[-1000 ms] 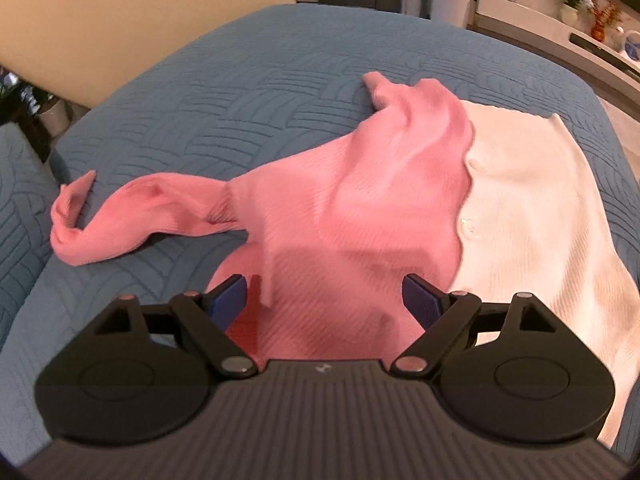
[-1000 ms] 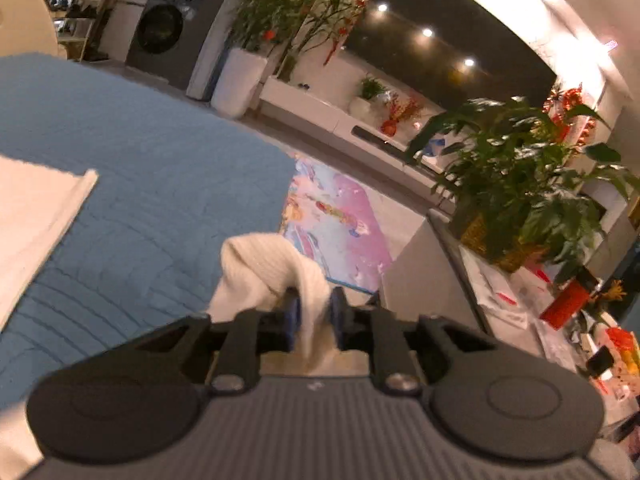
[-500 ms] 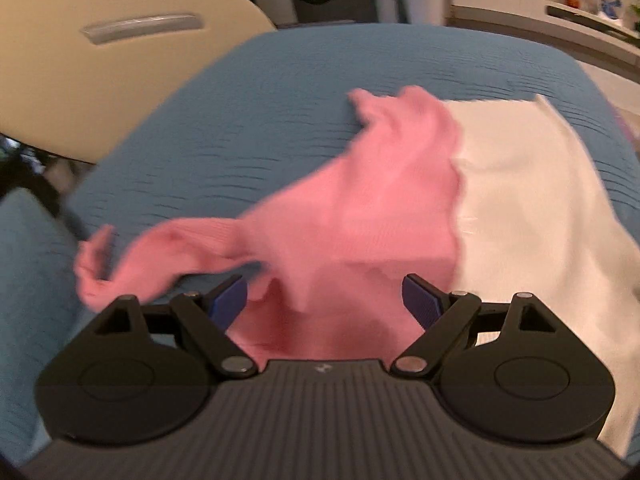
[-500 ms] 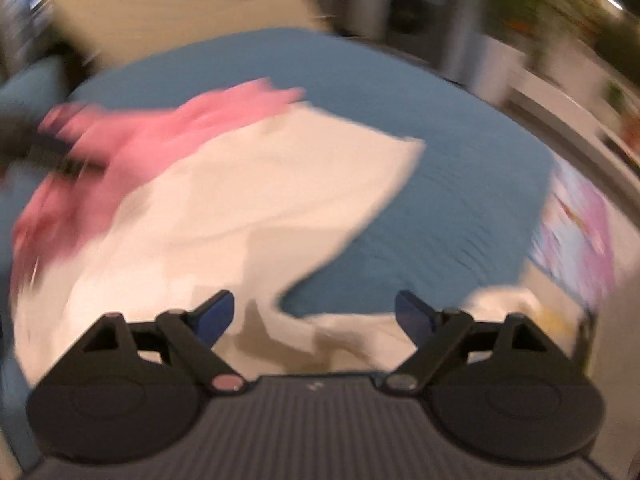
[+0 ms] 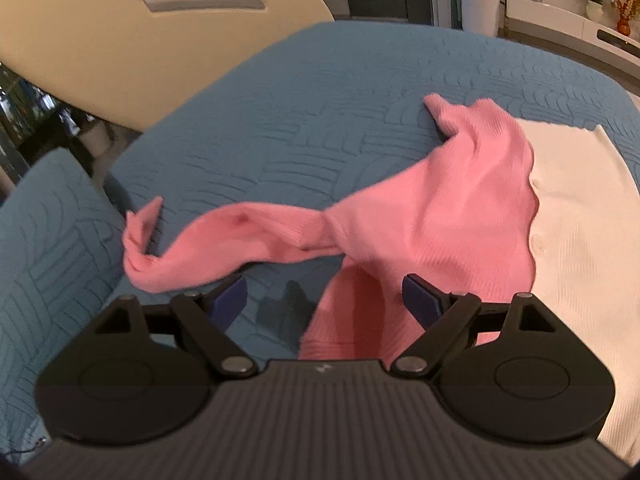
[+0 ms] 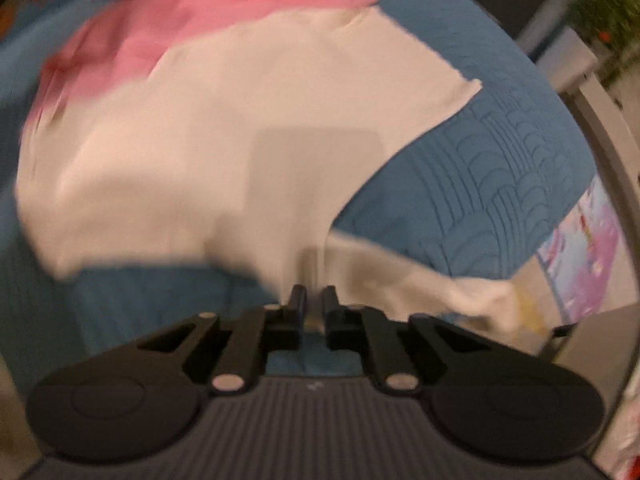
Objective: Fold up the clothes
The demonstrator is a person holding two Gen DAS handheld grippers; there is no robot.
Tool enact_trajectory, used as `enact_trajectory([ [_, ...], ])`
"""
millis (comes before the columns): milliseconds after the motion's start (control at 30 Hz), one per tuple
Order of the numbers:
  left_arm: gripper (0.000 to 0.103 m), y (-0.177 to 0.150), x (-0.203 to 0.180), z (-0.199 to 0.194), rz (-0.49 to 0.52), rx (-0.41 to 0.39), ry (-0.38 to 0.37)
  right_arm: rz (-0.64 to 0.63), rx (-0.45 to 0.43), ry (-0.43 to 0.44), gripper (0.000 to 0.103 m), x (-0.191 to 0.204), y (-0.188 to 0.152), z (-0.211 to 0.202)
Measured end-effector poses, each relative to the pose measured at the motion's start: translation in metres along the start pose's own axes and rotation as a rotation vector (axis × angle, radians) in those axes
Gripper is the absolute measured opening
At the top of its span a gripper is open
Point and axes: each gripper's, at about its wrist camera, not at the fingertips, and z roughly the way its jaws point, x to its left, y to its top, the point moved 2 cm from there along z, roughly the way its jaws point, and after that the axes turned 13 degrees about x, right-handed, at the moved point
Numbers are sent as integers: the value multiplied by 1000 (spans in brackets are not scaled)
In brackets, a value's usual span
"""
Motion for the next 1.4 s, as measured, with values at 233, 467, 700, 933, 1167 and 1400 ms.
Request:
enact_trajectory([
  [233, 87, 4, 11, -20, -40, -63, -31, 134, -240, -39, 52, 33, 5, -54],
  [467, 87, -1, -3, -27, 0, -71, -64, 172, -428, 55, 84, 107, 49, -69],
  [700, 87, -2, -8, -22, 20, -57, -63, 240, -389, 134, 90, 137, 66, -51],
  [933, 87, -2, -6, -21, 14, -50, -67, 131, -309, 144, 88, 158, 62, -27],
  [1167, 87, -3, -7, -21, 19, -48, -58, 70, -327, 164, 48, 167, 59, -28],
  [1400, 87, -3, -6, -20, 11, -42, -52, -6, -265, 286, 0, 168, 37, -40],
])
